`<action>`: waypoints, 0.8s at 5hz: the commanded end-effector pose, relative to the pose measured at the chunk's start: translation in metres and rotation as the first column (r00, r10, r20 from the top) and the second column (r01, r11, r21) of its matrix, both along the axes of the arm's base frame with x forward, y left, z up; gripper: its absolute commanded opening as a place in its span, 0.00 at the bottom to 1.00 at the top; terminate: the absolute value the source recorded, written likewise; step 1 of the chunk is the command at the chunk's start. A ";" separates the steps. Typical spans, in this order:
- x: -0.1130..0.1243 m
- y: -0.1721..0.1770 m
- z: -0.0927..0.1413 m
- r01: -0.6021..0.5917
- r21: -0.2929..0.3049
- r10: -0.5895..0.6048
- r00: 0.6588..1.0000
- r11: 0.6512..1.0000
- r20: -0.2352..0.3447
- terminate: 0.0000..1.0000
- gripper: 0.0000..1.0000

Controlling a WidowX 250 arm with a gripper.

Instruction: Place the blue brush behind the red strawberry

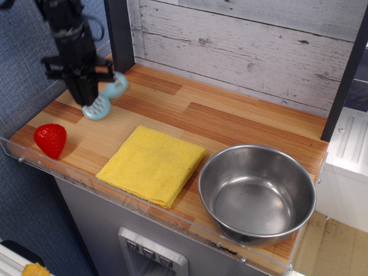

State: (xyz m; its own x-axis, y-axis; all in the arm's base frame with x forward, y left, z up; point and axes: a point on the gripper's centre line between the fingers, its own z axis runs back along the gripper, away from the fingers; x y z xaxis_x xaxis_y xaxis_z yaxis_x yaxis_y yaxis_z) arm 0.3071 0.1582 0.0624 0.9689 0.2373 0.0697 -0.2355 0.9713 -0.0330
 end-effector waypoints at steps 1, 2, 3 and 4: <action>-0.002 -0.025 0.114 0.042 0.163 -0.079 0.971 0.986 0.225 0.00 1.00; 0.011 -0.055 0.124 0.172 0.075 -0.184 0.964 0.982 0.192 0.00 1.00; 0.012 -0.079 0.113 0.258 0.007 -0.256 0.953 0.966 0.164 0.00 1.00; 0.009 -0.081 0.110 0.287 -0.027 -0.281 0.950 0.957 0.138 0.00 1.00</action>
